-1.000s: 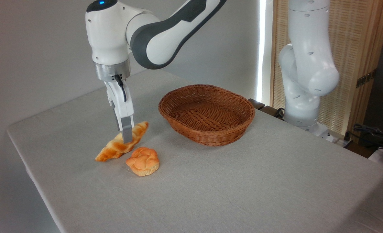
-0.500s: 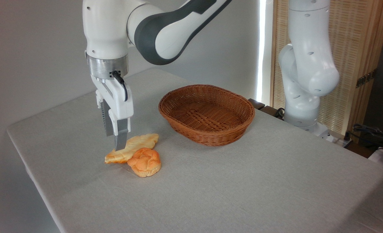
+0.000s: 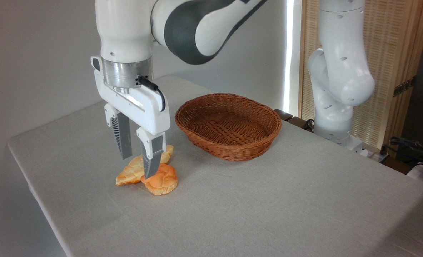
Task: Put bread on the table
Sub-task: 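Open the gripper to release the bread and raise it slightly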
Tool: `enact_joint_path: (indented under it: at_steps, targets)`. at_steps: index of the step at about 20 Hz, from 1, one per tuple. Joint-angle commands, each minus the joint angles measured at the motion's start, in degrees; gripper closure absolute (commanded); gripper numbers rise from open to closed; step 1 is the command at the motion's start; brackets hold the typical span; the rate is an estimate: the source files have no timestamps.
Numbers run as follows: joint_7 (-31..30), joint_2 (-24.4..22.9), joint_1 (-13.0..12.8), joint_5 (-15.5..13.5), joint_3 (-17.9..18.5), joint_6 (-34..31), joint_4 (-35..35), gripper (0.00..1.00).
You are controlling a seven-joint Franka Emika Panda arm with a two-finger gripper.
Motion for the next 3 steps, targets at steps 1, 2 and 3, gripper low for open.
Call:
enact_joint_path:
  at_steps: [1, 2, 3]
  targets:
    - [-3.8, -0.3, -0.7, 3.2, 0.4, -2.5, 1.0, 0.0]
    - [-4.0, -0.3, -0.6, 3.3, 0.4, -2.5, 1.0, 0.0]
    - [-4.1, -0.3, -0.6, 3.3, 0.5, -2.5, 1.0, 0.0]
